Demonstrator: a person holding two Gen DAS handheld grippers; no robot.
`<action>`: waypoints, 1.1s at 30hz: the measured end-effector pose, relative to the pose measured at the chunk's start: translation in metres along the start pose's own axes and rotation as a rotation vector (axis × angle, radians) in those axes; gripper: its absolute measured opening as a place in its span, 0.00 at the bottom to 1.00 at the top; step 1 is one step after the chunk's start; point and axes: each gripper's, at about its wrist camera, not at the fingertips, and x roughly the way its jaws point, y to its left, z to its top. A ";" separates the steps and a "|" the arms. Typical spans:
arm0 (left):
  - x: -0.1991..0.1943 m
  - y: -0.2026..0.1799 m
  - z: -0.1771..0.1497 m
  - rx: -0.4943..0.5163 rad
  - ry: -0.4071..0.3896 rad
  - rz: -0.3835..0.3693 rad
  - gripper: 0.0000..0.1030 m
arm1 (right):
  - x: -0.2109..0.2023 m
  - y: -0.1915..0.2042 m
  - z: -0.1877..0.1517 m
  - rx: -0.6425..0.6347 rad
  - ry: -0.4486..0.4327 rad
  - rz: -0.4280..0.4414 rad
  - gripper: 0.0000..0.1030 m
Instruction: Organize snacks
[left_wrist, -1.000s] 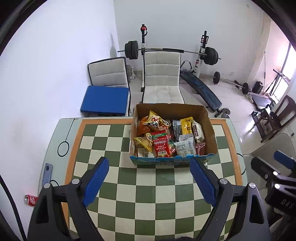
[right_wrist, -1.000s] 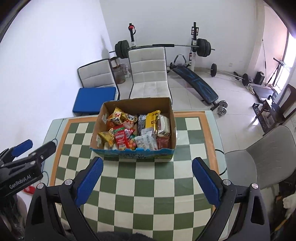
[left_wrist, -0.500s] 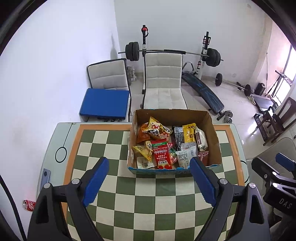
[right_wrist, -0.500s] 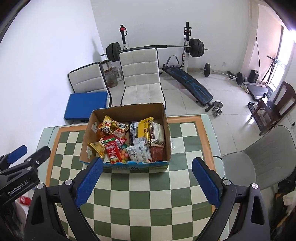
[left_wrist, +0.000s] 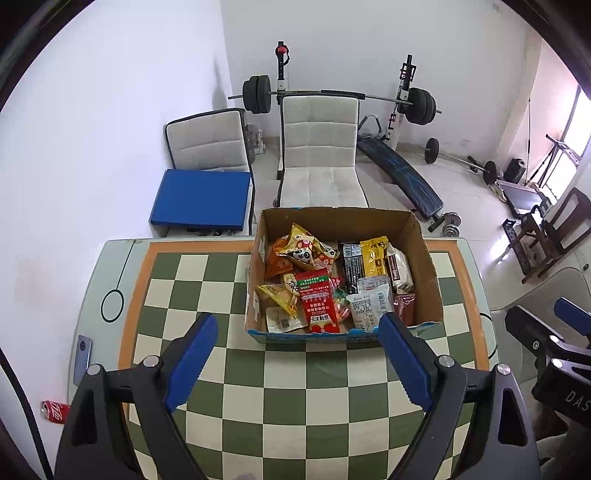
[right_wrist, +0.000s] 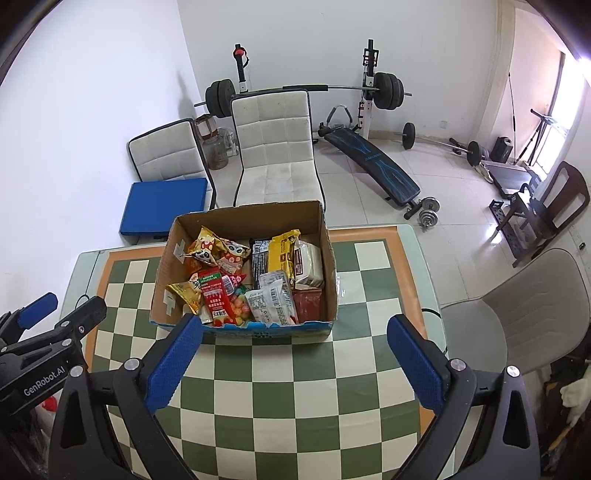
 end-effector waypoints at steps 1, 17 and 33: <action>0.000 0.000 0.000 0.003 -0.004 0.004 0.87 | 0.000 0.000 0.000 0.000 0.000 -0.002 0.99; -0.002 0.000 0.002 0.019 -0.020 -0.005 0.98 | -0.002 0.000 0.002 0.013 -0.011 -0.021 0.99; 0.003 0.002 0.002 0.006 -0.006 0.020 0.98 | -0.003 0.000 0.003 0.020 -0.014 -0.029 0.99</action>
